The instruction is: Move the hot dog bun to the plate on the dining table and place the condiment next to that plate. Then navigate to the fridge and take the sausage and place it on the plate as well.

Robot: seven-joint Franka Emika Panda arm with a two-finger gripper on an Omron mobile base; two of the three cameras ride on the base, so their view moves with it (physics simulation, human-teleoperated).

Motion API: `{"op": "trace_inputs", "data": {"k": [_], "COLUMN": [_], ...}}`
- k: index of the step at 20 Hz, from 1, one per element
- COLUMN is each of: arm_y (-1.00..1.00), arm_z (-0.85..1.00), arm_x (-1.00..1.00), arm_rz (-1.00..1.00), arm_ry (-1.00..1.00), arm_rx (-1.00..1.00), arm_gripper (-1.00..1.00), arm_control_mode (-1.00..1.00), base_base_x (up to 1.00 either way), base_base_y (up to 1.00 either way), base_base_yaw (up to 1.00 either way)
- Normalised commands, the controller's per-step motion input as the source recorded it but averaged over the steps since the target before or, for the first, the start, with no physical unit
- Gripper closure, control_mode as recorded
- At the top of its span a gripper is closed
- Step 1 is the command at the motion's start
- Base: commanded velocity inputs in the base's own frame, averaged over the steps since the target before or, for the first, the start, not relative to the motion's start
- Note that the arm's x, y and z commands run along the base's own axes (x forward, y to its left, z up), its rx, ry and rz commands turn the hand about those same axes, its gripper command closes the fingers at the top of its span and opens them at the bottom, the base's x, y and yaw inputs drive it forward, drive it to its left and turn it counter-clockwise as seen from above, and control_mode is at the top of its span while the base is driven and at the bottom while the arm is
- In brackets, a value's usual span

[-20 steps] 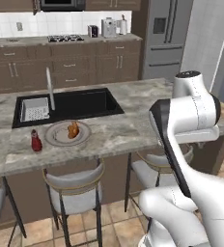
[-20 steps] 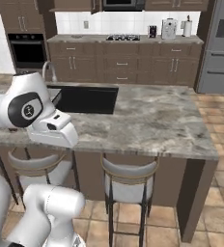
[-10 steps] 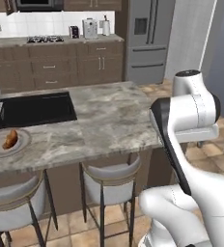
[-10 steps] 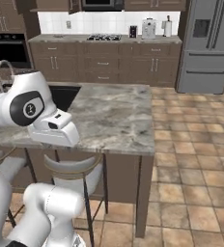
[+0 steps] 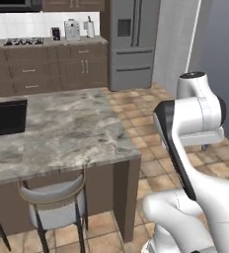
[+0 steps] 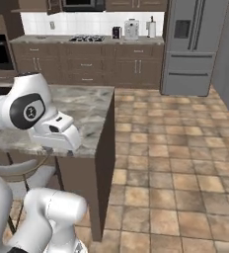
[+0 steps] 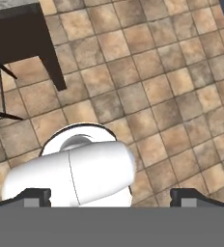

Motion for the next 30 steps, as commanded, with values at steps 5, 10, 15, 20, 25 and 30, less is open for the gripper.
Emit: {"op": "trace_inputs", "data": {"k": [5,10,15,20,25,30], "arm_y": [0.00,0.00,0.00,0.00,0.00,0.00], "arm_z": [0.00,0.00,0.00,0.00,0.00,0.00], "arm_x": [0.00,0.00,0.00,0.00,0.00,0.00], "arm_rz": [0.00,0.00,0.00,0.00,0.00,0.00], "arm_ry": [0.00,0.00,0.00,0.00,0.00,0.00], "arm_rx": [0.00,0.00,0.00,0.00,0.00,0.00], "arm_gripper": [-1.00,-1.00,-1.00,-1.00,-1.00,-1.00], "arm_control_mode": [1.00,1.00,1.00,1.00,1.00,1.00], "base_base_x": [0.75,0.89,0.89,0.93,1.00,1.00], "base_base_y": [-1.00,-1.00,-1.00,-1.00,-1.00,-0.94], "base_base_yaw": [0.06,0.25,0.33,0.27,0.13,0.00]}}
